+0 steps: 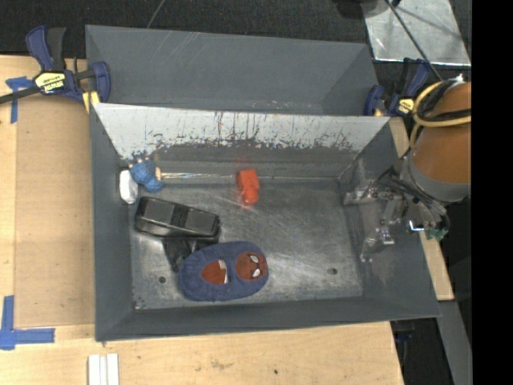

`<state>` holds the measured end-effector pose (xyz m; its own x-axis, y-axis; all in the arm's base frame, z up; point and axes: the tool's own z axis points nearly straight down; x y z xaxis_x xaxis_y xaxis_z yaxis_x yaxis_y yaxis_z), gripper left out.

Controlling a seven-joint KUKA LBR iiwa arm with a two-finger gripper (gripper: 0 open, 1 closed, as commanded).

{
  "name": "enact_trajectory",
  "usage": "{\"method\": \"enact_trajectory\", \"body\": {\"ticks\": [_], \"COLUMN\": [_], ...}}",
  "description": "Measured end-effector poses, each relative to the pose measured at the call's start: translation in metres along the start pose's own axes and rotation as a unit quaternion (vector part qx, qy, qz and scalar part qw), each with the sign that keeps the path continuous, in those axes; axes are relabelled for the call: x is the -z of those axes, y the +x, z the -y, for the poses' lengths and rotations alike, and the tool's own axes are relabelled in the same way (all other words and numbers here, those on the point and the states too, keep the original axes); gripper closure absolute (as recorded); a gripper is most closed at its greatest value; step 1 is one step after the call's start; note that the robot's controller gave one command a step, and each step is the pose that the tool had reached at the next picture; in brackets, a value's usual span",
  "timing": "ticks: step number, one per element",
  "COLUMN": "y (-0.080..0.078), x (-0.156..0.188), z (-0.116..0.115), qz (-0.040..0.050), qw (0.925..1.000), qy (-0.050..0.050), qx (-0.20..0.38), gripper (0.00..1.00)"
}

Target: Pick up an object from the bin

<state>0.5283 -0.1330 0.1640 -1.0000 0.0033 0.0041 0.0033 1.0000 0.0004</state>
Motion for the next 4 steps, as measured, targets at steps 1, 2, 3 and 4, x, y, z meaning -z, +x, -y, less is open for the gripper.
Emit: {"method": "enact_trajectory", "body": {"ticks": [1,2,3,4], "y": [0.029,0.015,0.025,0.022], "x": [-0.053,-0.066,-0.091,-0.088], "z": [-0.089,-0.147,-0.236,-0.238], "qz": [0.0007,0.0044,0.0057,0.0117], "qw": [0.9962,0.9926,0.9975,0.9973], "qy": [-0.001,-0.001,0.004,0.001], "qx": [0.087,0.121,0.07,0.073], "gripper": [0.0,0.0,0.0,1.0]}}
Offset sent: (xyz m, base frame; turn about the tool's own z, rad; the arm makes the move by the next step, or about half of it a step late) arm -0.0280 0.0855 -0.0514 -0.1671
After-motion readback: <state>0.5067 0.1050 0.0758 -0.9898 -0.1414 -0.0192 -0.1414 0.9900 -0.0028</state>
